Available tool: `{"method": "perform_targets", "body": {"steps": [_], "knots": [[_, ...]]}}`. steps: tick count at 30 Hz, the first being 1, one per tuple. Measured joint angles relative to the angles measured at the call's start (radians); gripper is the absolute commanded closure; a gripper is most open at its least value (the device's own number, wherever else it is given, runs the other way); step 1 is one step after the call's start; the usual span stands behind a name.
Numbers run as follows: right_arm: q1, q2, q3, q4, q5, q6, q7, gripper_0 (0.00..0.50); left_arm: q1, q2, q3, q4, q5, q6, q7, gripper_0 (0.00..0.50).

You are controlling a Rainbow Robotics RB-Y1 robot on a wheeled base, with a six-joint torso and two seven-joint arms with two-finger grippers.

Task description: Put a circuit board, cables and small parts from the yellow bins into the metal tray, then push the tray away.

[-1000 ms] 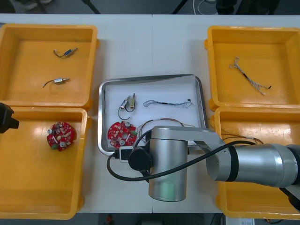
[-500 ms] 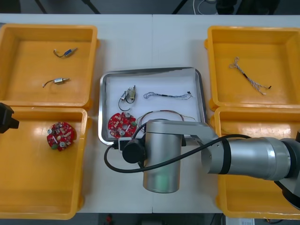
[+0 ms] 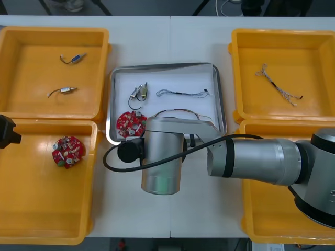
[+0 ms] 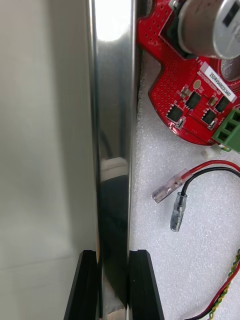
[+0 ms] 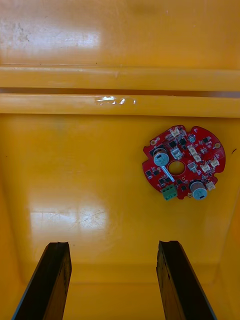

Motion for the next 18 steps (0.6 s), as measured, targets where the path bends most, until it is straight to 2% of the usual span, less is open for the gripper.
{"method": "perform_targets", "body": {"steps": [7,12,18], "knots": [[-0.049,0.041,-0.047,0.1,0.0,-0.028,0.0,0.5,0.0,0.0,0.0,0.0,0.0,0.0,0.0,0.0],[-0.072,0.046,-0.075,0.15,0.002,-0.069,0.0,0.5,0.0,0.0,0.0,0.0,0.0,0.0,0.0,0.0],[-0.088,0.047,-0.085,0.192,0.042,-0.084,0.0,0.5,0.0,0.0,0.0,0.0,0.0,0.0,0.0,0.0]]}}
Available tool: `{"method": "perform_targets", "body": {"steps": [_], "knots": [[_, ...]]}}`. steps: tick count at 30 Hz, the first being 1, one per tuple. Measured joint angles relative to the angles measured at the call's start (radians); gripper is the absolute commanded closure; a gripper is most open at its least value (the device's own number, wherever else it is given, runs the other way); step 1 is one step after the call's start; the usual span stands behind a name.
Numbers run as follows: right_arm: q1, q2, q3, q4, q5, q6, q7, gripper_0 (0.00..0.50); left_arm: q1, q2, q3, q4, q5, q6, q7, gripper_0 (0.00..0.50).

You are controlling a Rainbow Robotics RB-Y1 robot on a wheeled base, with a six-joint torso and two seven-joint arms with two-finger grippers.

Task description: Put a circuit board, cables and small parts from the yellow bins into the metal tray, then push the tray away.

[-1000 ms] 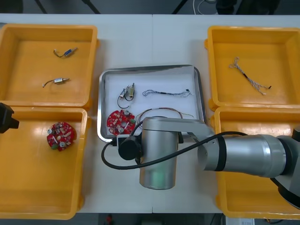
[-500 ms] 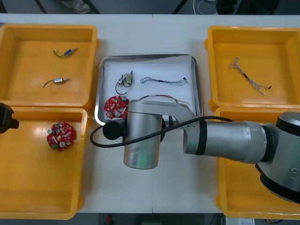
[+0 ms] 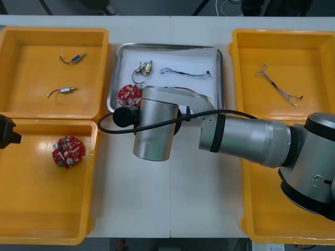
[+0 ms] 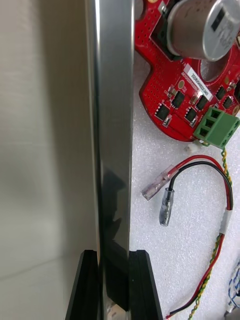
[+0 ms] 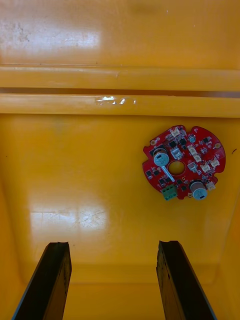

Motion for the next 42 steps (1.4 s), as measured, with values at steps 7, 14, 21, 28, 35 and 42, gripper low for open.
{"method": "perform_targets", "body": {"steps": [7,14,21,28,35,42], "knots": [[-0.036,0.001,0.0,0.082,0.002,-0.097,0.0,0.5,0.0,0.0,0.0,0.0,0.0,0.0,0.0,0.0],[-0.059,0.002,0.0,0.147,0.032,-0.159,0.003,0.5,0.0,0.0,0.0,0.0,0.0,0.0,0.0,0.0],[-0.081,0.004,0.0,0.217,0.039,-0.222,0.015,0.5,0.0,0.0,0.0,0.0,0.0,0.0,0.0,0.0],[-0.101,0.01,0.0,0.278,0.049,-0.291,0.057,0.5,0.0,0.0,0.0,0.0,0.0,0.0,0.0,0.0],[-0.11,0.016,0.0,0.312,0.081,-0.34,0.062,0.5,0.0,0.0,0.0,0.0,0.0,0.0,0.0,0.0],[-0.114,0.026,-0.005,0.363,0.1,-0.38,0.073,0.5,0.0,0.0,0.0,0.0,0.0,0.0,0.0,0.0]]}}
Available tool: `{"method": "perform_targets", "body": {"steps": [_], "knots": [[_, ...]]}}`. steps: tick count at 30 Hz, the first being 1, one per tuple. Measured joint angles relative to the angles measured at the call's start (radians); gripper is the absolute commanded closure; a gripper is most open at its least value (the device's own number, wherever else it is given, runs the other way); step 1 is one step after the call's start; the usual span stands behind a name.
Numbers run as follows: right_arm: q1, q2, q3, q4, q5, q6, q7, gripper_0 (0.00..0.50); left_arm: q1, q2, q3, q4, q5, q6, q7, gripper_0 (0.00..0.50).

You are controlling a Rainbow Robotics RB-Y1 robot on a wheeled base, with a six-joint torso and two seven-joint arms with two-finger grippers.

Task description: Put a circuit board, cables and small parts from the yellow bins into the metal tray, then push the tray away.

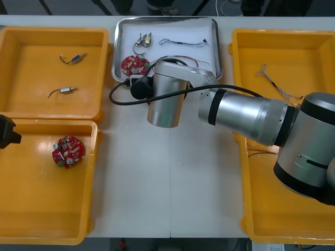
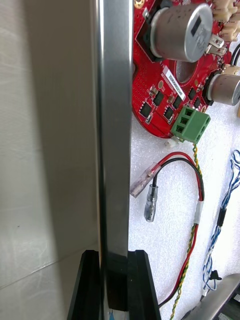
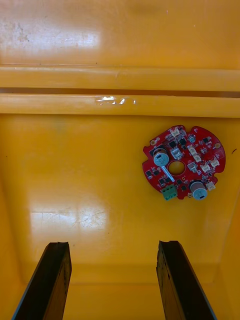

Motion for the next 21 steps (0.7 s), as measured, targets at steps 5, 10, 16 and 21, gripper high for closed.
{"method": "perform_targets", "body": {"steps": [5,10,16,21], "knots": [[0.0,0.013,-0.032,0.019,0.0,-0.002,0.0,0.124,0.0,0.0,0.0,0.0,0.0,0.0,0.0,0.0],[0.0,0.018,-0.071,0.021,-0.021,0.006,0.0,0.005,0.0,0.0,0.0,0.0,0.0,0.0,0.0,0.0],[-0.001,0.031,-0.138,0.009,-0.064,0.109,0.0,0.004,0.0,0.0,0.0,0.0,0.0,0.0,0.0,0.0],[0.01,0.033,-0.164,-0.085,-0.064,0.247,0.0,0.005,0.0,0.0,0.0,0.0,0.0,0.0,0.0,0.0]]}}
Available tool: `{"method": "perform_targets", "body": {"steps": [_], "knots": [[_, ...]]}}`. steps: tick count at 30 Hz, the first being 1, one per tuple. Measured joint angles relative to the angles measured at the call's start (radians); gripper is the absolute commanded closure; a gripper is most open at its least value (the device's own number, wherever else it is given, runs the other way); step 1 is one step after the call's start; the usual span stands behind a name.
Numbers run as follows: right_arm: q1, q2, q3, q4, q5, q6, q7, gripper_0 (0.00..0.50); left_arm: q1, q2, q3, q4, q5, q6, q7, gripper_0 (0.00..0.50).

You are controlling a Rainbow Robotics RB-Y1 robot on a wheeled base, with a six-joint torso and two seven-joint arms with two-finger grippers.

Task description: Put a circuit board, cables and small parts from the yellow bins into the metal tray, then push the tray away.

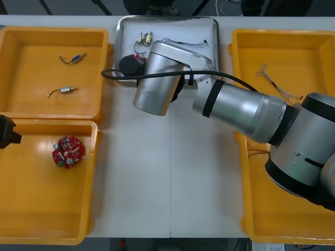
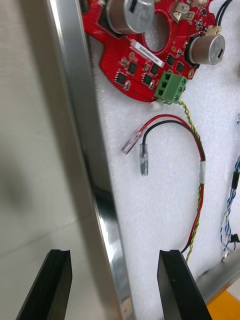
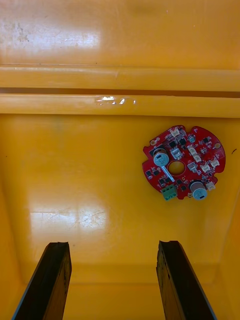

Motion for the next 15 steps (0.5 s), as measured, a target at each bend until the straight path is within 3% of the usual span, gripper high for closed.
{"method": "perform_targets", "body": {"steps": [15], "knots": [[0.17,0.0,-0.205,-0.45,0.005,0.511,0.0,0.007,0.0,0.0,0.0,0.0,0.0,0.0,0.0,0.0]]}}
